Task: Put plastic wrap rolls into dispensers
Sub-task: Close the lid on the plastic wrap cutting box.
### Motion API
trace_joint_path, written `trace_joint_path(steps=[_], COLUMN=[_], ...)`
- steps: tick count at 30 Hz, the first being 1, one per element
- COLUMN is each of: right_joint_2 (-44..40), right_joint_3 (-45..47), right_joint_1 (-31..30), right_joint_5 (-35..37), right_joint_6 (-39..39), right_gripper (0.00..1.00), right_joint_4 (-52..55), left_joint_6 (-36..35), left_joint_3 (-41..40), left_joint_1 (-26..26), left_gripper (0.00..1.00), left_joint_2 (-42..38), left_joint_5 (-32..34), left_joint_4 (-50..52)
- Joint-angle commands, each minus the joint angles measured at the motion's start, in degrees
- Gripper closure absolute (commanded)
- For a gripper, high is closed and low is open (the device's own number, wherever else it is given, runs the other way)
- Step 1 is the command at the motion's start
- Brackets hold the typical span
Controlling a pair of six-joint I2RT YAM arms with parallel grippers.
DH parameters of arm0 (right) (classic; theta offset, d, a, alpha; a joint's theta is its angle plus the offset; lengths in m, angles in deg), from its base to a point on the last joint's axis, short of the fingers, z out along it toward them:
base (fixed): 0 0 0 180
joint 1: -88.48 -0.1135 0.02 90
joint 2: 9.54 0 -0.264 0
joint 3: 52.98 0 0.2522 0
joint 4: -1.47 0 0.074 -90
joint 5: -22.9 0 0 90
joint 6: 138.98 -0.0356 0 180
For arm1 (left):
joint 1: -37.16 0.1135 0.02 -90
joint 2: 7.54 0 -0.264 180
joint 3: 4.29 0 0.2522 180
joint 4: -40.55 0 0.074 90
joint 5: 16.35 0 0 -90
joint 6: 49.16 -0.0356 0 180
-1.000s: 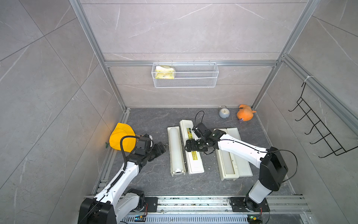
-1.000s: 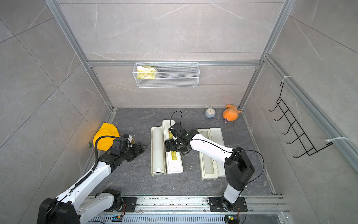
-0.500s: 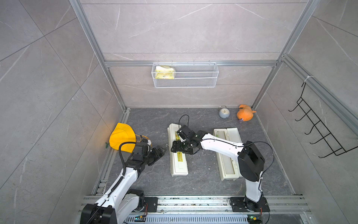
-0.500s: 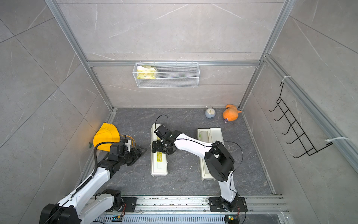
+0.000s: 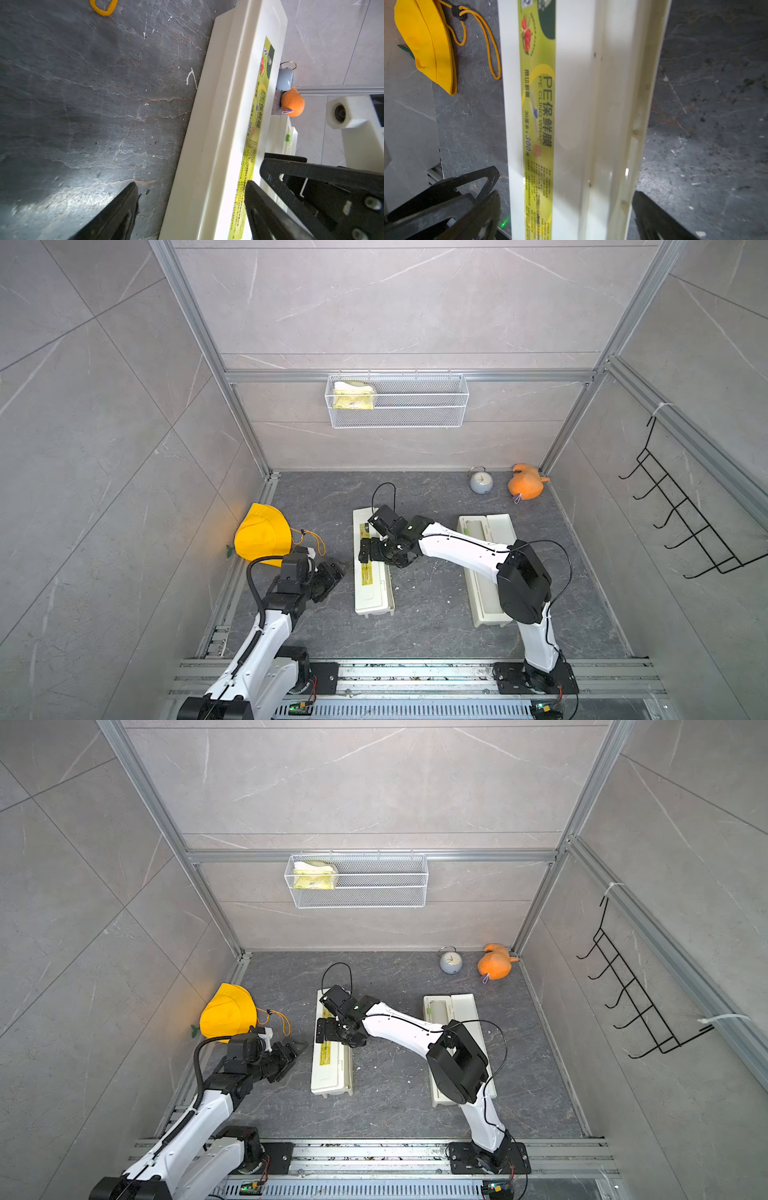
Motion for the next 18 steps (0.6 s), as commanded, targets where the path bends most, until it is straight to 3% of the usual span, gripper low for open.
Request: trace_joint_path(steps=[1, 11, 18], right_joint_2=[-0.8, -6.1, -12.2], right_joint_3=[1.0, 6.5, 18.1], right_joint_1=[-0.5, -0.4, 0.4], right_joint_5=[1.2, -0.7, -7.7], right_joint_6=[0.7, 5.0, 3.8], right_gripper=[0.01, 0.01, 0.00], right_joint_4=[0.6, -2.0, -11.5], left_joint_6=[1.0, 1.3, 0.8], left_joint_3=[-0.9, -1.0, 1.7], left_joint_1=[0.3, 0.1, -3.9], left_gripper=[0.18, 0.23, 0.28], left_joint_2=[0.5, 7.0, 11.1], left_joint_5=[-4.4, -14.1, -14.5], left_joint_4=[-3.3, -12.0, -12.7])
